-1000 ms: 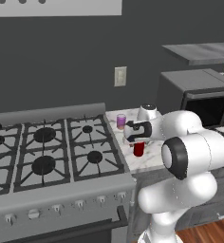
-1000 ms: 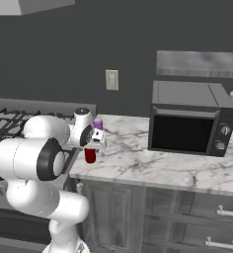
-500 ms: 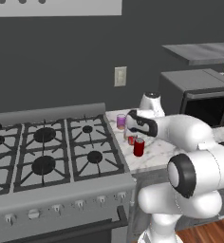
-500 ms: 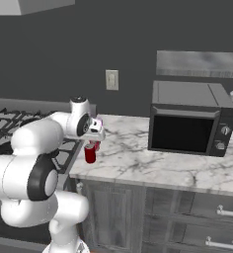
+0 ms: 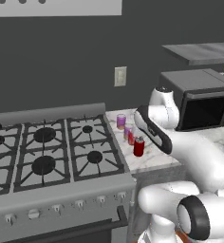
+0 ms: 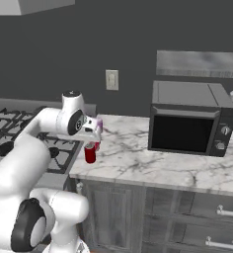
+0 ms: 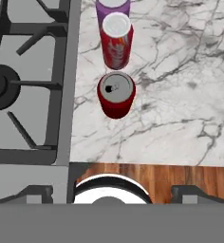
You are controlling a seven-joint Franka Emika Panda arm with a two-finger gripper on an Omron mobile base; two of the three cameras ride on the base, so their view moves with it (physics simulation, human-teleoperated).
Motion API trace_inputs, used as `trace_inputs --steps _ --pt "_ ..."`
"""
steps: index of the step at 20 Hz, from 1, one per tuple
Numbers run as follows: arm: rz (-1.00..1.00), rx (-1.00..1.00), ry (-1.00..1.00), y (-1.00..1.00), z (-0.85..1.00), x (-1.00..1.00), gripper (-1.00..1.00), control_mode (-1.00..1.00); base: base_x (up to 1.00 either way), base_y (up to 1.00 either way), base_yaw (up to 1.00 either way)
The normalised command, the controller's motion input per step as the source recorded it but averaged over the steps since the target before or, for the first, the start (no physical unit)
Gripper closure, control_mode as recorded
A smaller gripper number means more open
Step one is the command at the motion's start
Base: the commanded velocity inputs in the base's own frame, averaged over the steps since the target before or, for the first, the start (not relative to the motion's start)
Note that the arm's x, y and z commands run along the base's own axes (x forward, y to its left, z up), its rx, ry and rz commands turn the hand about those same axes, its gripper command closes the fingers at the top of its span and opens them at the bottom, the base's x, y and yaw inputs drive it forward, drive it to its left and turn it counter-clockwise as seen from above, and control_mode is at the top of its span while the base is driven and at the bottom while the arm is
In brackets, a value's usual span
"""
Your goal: Four empty soda cans are scattered around the kitchen. Gather all the cans and cluster them next to the stove for recycling.
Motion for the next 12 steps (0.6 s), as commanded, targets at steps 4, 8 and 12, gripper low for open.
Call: trace_inputs --steps 4,8,12 --pt "0.0 0.01 0.0 -0.09 0.35 -0.95 -1.0 -1.0 0.0 0.0 0.0" --pt "0.0 0.01 0.0 -0.05 0.42 -0.88 -1.0 -1.0 0.0 0.0 0.0" --pt "0.0 0.0 0.0 -0.01 0.39 -0.86 -1.0 -1.0 0.0 0.0 0.0"
